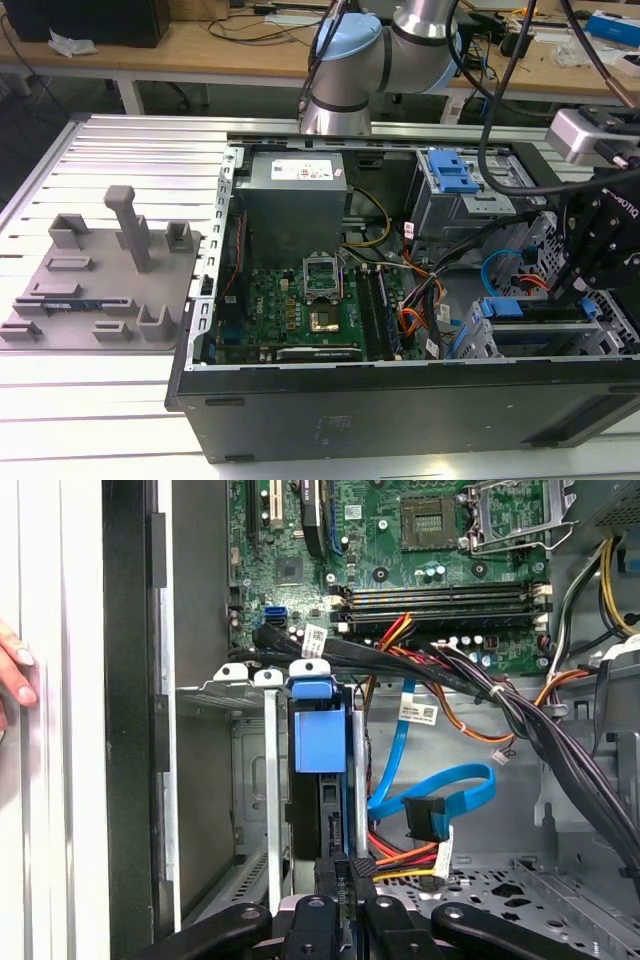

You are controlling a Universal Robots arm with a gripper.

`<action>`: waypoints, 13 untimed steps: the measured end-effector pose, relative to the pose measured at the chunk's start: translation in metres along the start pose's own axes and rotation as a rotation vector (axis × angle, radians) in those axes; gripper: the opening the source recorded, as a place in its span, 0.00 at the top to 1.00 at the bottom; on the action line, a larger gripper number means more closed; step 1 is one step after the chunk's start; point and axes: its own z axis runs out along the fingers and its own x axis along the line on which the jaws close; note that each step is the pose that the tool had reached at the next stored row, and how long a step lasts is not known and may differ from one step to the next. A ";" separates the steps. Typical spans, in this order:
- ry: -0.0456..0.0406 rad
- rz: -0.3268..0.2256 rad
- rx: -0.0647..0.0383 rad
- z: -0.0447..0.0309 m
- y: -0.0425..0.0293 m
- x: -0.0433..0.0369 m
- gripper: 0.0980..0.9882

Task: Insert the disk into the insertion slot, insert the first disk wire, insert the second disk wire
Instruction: 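Insert the first disk wire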

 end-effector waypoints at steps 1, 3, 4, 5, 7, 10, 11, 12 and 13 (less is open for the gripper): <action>0.0001 0.000 0.000 0.0003 0.0000 0.0000 0.93; 0.0002 0.000 0.000 0.0009 0.0000 0.0000 0.93; 0.0002 0.000 0.000 0.0014 0.0000 -0.0001 0.93; 0.0001 0.000 0.000 0.0022 -0.0001 -0.0002 0.93; 0.0001 0.000 0.000 0.0032 -0.0001 -0.0002 0.93; 0.0002 0.000 0.000 0.0056 -0.0002 -0.0002 0.93; 0.0007 0.000 0.000 0.0060 -0.0002 -0.0002 0.93; -0.0004 0.000 0.000 0.0066 -0.0002 -0.0003 0.93; 0.0000 0.000 0.000 0.0057 -0.0002 -0.0002 0.91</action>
